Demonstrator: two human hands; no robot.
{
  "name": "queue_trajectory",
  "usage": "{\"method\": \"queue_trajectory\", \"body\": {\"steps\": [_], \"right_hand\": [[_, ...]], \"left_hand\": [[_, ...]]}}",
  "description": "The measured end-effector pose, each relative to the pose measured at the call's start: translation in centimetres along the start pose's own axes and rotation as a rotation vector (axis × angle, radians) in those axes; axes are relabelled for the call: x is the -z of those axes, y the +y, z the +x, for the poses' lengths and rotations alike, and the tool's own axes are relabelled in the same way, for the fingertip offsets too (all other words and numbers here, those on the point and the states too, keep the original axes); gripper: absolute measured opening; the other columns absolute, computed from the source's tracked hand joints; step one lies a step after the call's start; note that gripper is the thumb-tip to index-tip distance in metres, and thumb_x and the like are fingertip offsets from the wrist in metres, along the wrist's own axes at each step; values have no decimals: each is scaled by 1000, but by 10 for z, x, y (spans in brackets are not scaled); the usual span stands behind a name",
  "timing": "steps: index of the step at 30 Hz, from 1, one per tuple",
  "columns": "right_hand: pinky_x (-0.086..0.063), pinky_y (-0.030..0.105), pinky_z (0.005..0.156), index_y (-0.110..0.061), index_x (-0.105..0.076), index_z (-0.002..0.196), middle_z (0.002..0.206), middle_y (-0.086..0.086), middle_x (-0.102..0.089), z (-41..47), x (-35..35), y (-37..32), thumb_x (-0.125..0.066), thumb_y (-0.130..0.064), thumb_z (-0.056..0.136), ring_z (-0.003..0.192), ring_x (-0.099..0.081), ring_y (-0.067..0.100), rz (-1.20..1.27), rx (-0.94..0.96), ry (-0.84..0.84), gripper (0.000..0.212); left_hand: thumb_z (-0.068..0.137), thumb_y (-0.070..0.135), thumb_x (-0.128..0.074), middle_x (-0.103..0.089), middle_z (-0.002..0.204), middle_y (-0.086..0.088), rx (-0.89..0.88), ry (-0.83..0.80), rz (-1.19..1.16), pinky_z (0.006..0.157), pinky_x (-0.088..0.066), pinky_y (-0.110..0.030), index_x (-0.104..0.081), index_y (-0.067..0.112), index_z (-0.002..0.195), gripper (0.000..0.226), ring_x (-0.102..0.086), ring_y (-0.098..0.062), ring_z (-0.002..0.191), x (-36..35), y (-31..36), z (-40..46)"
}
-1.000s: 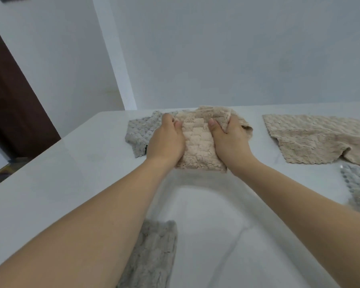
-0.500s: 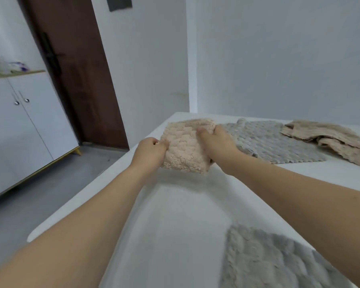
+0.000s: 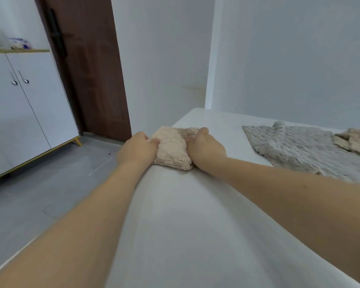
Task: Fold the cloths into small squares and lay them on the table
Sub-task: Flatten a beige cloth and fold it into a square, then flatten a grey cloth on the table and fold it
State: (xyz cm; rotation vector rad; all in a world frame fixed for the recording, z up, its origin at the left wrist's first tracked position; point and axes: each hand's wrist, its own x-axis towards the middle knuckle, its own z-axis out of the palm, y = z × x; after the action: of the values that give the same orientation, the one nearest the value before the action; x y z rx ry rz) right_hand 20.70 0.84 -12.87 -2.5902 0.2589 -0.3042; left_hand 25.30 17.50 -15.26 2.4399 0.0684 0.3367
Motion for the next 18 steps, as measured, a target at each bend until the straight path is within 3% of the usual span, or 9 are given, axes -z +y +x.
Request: {"method": "queue_trajectory", "body": {"steps": [2, 6, 8, 10, 11, 13, 15, 18], "right_hand": [[-38, 36, 72, -4, -37, 113, 105, 12, -64, -1, -4, 2, -34, -29, 101, 83, -55, 30, -47, 2, 38, 28], [-41, 33, 80, -1, -44, 119, 121, 18, -57, 7, 7, 0, -39, -26, 102, 108, -57, 32, -50, -38, -106, 31], [-46, 27, 67, -7, -53, 97, 105, 16, -60, 12, 14, 1, -43, -24, 100, 88, -61, 25, 37, -40, -189, 20], [-39, 22, 48, -11, -49, 73, 76, 9, -58, 13, 23, -1, -48, -27, 97, 57, -53, 18, 258, -115, -233, 29], [-37, 22, 46, -11, -48, 71, 70, 8, -56, 11, 30, 1, -48, -29, 97, 52, -49, 17, 316, -160, -231, 31], [-39, 24, 51, -8, -50, 87, 78, 10, -56, -2, 52, 11, -46, -30, 96, 56, -49, 19, 337, -203, -202, 25], [-42, 30, 66, -8, -42, 120, 94, 8, -54, -22, 77, 29, -44, -34, 95, 74, -51, 22, 232, -149, -151, 36], [-41, 33, 76, -17, -33, 137, 109, 1, -56, -54, 122, 62, -43, -36, 96, 92, -54, 21, 110, -35, -67, 47]], "left_hand": [[91, 51, -46, -58, 93, -1, -18, 8, 42, 75, -41, -37, -50, 19, 87, 33, -54, -27, 89, -2, 1, -2], [90, 55, -45, -61, 93, -1, -48, 35, 65, 74, -41, -37, -50, 18, 88, 37, -54, -27, 87, -3, -3, -3], [89, 55, -45, -63, 100, -4, -42, 27, 103, 75, -42, -37, -53, 16, 97, 40, -54, -28, 90, -5, -1, -3], [90, 55, -44, -63, 108, -9, -12, 10, 135, 76, -42, -37, -53, 12, 107, 47, -56, -31, 96, -2, 2, -5], [89, 56, -42, -63, 112, -11, 14, 4, 136, 79, -43, -38, -53, 10, 111, 52, -57, -33, 101, 0, 3, -6], [91, 58, -35, -61, 119, -16, 93, 60, 170, 88, -42, -43, -52, 6, 117, 62, -55, -37, 109, 4, 10, -16], [93, 59, -30, -59, 118, -17, 112, 218, 315, 90, -37, -46, -54, 4, 117, 65, -53, -37, 109, 10, 22, -34], [94, 53, -34, -56, 108, -14, -194, 356, 552, 88, -34, -49, -55, 6, 109, 54, -49, -33, 97, 8, 50, -65]]}}
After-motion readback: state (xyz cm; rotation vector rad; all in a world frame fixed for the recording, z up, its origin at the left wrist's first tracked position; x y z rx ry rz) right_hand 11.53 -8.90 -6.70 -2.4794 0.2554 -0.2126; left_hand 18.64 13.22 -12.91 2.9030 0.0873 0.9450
